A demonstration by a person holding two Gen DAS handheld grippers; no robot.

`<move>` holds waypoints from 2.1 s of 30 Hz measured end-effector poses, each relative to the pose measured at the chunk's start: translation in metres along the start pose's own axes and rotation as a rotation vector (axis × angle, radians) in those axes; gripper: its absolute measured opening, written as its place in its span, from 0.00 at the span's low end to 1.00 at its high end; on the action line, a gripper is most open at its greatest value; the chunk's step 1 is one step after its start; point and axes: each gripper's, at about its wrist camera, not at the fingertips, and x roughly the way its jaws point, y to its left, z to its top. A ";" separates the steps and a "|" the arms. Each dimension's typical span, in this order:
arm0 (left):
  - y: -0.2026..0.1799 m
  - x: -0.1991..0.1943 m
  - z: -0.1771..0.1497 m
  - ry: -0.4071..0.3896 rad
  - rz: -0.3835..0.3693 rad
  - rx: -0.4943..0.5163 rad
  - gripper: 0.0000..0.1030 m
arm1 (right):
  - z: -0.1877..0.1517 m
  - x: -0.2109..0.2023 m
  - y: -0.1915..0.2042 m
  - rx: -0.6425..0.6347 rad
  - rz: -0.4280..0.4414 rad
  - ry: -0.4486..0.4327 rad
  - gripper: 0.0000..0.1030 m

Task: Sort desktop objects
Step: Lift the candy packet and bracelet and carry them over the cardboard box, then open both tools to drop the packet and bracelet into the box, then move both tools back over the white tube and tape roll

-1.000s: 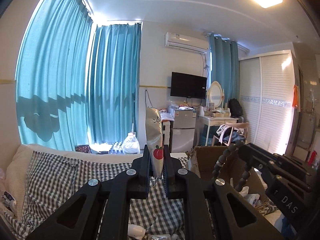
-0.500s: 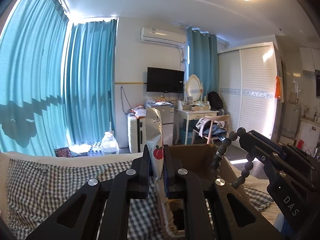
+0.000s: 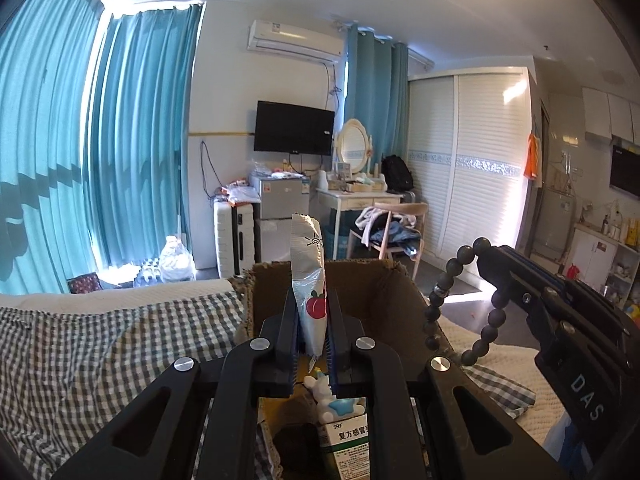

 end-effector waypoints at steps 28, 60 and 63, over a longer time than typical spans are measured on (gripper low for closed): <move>0.020 0.049 -0.031 0.122 0.025 -0.047 0.86 | -0.026 0.031 -0.037 -0.033 -0.202 0.064 0.57; 0.135 -0.151 -0.011 -0.054 0.369 -0.094 1.00 | 0.032 -0.062 0.052 0.042 0.073 -0.074 0.94; 0.149 -0.160 -0.011 -0.043 0.397 -0.099 1.00 | 0.030 -0.057 0.065 0.035 0.111 -0.058 0.95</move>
